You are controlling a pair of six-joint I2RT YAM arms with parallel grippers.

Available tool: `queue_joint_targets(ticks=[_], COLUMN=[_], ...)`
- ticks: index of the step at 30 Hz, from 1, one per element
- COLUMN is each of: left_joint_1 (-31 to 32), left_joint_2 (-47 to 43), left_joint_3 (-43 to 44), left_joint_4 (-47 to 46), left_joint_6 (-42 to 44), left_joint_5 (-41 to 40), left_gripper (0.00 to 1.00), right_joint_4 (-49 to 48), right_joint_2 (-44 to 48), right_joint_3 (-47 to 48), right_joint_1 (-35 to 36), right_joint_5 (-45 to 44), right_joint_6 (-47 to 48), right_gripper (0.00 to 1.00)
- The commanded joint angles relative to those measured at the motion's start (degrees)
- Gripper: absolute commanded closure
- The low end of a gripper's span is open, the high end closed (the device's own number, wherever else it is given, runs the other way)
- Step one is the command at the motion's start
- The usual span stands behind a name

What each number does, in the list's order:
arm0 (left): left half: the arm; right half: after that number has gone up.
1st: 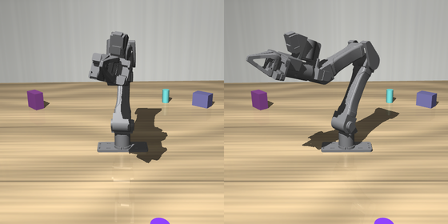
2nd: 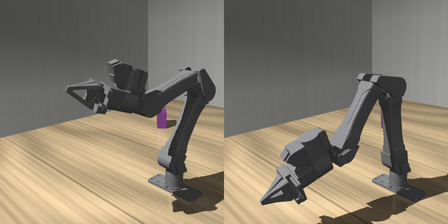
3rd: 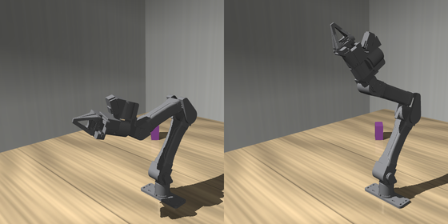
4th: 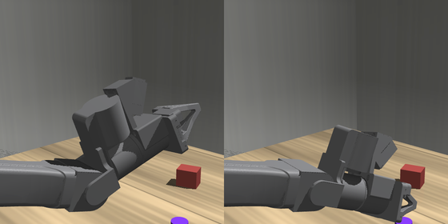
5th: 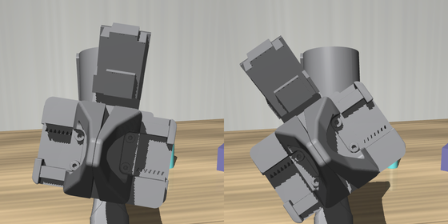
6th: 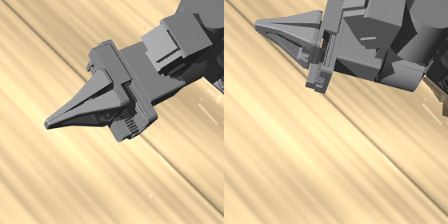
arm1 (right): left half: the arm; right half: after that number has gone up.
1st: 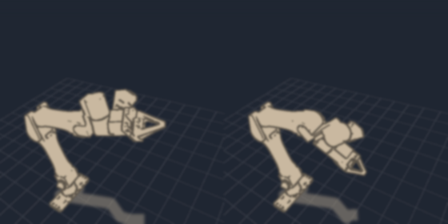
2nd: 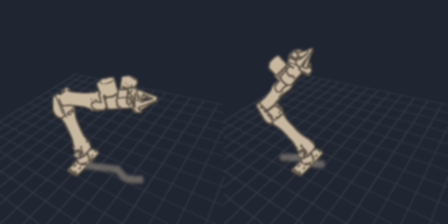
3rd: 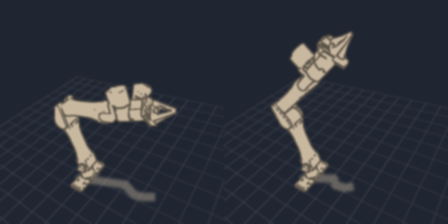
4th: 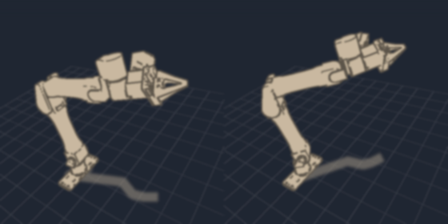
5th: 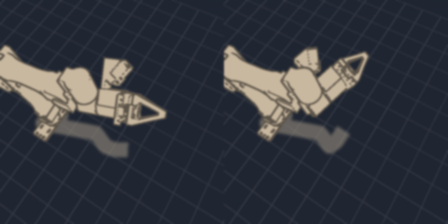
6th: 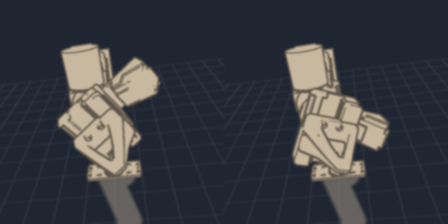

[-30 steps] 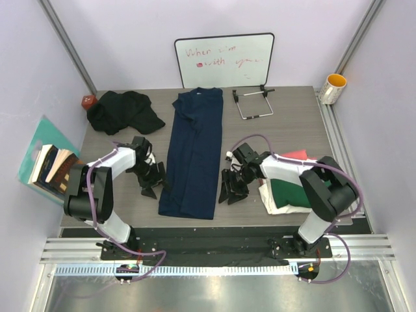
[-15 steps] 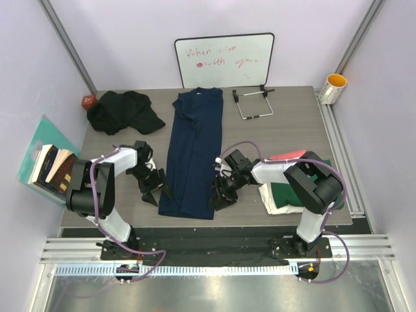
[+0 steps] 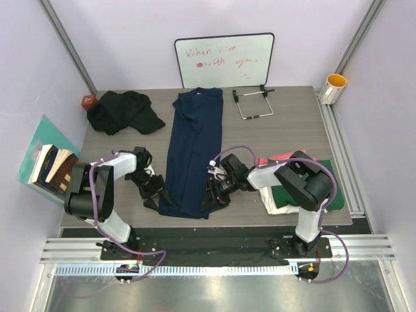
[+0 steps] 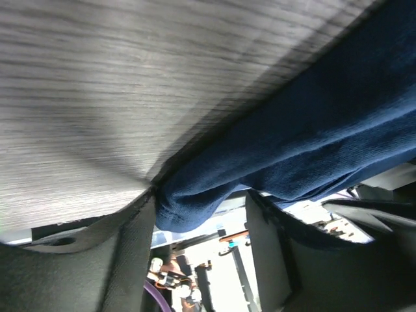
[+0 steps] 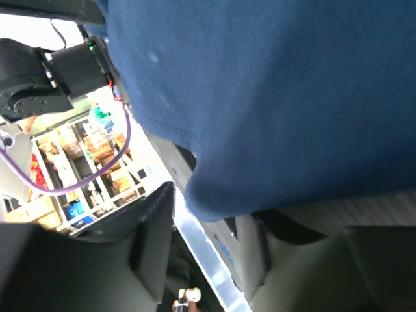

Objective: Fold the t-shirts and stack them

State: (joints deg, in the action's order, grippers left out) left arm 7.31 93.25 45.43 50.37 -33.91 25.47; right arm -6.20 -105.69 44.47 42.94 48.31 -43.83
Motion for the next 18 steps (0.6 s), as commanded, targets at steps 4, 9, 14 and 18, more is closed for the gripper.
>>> queue_joint_targets(ticks=[4, 9, 14, 18], left_joint_1=[-0.8, -1.3, -1.6, -1.6], left_joint_2=[-0.8, -3.1, -5.4, -8.9], left_joint_3=[-0.5, 0.2, 0.9, 2.4], left_joint_4=[-1.7, 0.2, 2.4, 5.2], left_joint_6=[-0.8, -0.3, 0.6, 1.7], left_joint_5=[2.3, 2.5, 3.7, 4.4], left_gripper=[0.67, 0.89, 1.00, 1.00], right_joint_4=[0.9, 5.8, 9.8, 14.4], right_joint_2=[-3.1, 1.4, 6.7, 10.1], right_joint_3=[-0.4, -0.7, -0.7, 1.0], right_joint_1=[1.6, 1.7, 1.6, 1.7], right_joint_5=[-8.3, -9.9, -11.2, -11.1], right_joint_6=[2.1, 3.5, 3.8, 4.4], right_gripper=[0.91, 0.99, 0.99, 0.99])
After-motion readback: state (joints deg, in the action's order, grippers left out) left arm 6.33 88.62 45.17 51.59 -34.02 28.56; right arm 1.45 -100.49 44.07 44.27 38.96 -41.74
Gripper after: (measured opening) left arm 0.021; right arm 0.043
